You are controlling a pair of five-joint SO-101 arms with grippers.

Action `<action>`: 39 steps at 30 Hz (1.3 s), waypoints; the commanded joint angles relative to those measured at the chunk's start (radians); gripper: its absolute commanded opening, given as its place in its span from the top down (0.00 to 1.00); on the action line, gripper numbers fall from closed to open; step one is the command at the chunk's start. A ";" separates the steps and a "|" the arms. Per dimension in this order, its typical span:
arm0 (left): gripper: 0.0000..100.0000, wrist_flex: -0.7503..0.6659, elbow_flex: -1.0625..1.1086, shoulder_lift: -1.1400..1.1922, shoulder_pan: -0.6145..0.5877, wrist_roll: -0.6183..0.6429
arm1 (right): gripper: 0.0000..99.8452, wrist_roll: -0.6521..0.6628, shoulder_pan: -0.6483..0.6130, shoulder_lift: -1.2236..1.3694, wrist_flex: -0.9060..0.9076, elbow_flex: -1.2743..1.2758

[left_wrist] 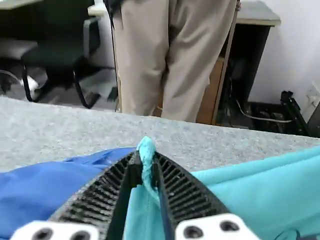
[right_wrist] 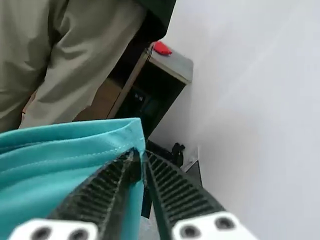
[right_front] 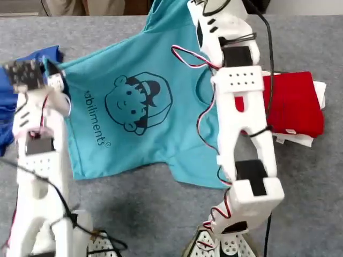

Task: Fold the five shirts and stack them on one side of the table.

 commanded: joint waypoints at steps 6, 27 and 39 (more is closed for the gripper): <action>0.98 -0.023 -0.368 0.360 0.006 0.015 | 1.00 0.002 -0.005 0.093 -0.028 -0.148; 0.98 0.440 -0.606 0.639 0.041 0.006 | 1.00 0.095 0.031 0.125 0.549 -0.140; 0.98 0.726 -0.546 0.510 0.043 0.006 | 1.00 0.195 0.125 0.124 0.832 -0.131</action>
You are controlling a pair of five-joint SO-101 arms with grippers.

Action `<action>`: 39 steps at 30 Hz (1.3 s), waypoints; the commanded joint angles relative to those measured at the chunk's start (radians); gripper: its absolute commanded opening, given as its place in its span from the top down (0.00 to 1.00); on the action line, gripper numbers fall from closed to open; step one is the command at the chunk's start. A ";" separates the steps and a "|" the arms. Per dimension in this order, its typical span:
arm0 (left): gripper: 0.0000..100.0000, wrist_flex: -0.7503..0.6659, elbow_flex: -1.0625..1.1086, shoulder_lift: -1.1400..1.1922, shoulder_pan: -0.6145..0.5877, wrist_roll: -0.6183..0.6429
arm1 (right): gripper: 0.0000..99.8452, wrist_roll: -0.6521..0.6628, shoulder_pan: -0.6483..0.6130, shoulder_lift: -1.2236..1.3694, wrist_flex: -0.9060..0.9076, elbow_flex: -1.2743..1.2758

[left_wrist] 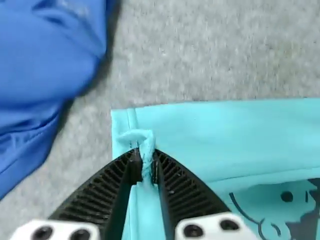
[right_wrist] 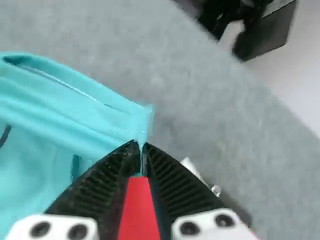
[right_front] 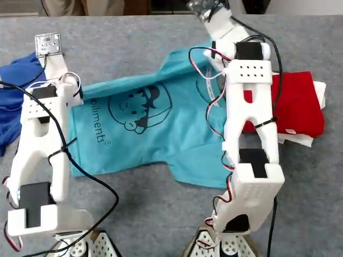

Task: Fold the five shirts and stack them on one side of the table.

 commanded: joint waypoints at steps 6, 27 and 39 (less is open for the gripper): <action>0.98 -0.038 0.321 -0.219 0.066 -0.003 | 1.00 -0.011 0.007 -0.110 0.144 0.120; 0.98 0.031 0.686 -0.561 0.012 -0.003 | 1.00 0.043 0.074 -0.891 -0.114 1.216; 0.98 0.071 0.773 -0.567 -0.032 -0.092 | 1.00 0.066 0.119 -1.144 -0.109 1.437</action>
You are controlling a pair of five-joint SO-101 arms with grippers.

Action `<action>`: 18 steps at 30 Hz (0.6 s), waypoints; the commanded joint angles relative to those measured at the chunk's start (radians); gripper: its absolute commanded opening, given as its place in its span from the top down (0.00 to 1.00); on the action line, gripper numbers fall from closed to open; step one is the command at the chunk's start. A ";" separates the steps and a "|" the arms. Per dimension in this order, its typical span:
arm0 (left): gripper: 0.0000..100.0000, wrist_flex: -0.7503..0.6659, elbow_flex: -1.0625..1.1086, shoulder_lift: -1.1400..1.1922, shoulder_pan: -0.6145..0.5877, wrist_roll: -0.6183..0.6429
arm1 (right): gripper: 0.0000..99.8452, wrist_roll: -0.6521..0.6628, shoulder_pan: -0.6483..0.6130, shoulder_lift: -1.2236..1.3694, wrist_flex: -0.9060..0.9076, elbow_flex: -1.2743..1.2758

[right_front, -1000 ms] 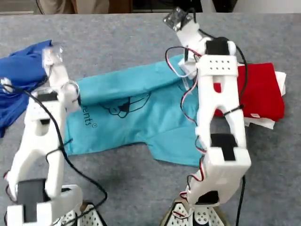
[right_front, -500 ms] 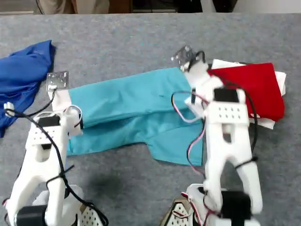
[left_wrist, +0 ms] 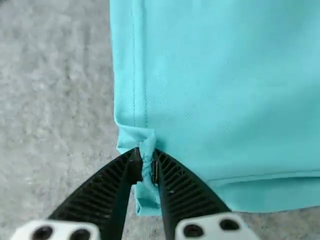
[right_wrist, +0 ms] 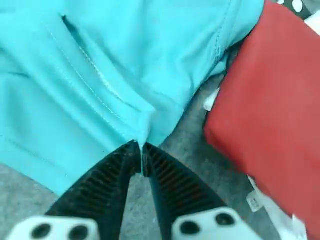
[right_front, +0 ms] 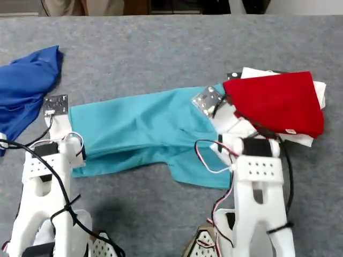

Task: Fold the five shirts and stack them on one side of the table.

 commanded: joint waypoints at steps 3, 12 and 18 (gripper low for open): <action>0.98 -0.026 0.051 -0.021 0.092 -0.006 | 1.00 0.014 0.081 -0.044 -0.017 0.024; 0.98 -0.092 0.060 -0.016 0.063 0.043 | 1.00 0.103 0.093 -0.051 0.014 0.087; 0.98 -0.087 0.084 -0.015 0.058 0.038 | 1.00 0.117 0.094 -0.051 0.018 0.110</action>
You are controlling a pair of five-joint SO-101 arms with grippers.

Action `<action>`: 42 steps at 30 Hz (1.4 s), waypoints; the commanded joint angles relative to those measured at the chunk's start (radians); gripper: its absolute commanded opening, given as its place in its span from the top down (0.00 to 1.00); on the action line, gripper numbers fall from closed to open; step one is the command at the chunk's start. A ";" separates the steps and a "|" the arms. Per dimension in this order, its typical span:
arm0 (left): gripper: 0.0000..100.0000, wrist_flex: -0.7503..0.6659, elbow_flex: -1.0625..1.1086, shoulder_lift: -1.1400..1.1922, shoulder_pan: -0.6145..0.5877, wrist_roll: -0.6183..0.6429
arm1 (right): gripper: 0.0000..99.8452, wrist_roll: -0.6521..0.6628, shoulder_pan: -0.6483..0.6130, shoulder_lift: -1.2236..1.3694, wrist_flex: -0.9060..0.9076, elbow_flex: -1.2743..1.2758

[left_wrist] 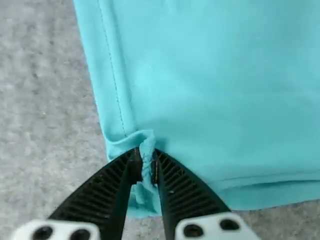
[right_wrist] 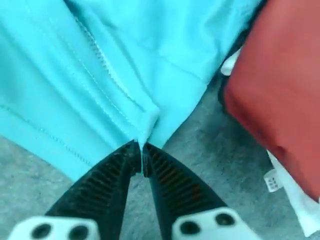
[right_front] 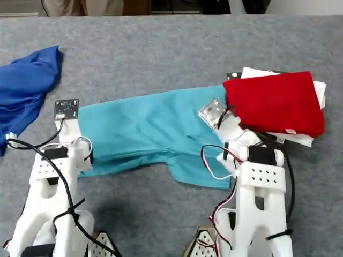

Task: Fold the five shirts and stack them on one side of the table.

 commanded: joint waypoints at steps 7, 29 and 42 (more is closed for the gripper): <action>0.98 0.011 0.021 -0.021 -0.026 -0.015 | 1.00 0.051 0.030 -0.019 0.046 0.007; 0.91 0.064 -0.020 -0.015 -0.078 -0.017 | 0.94 0.101 0.016 -0.162 0.092 0.108; 0.82 0.433 -0.382 -0.022 -0.190 -0.018 | 0.86 0.095 0.008 -0.157 0.164 -0.062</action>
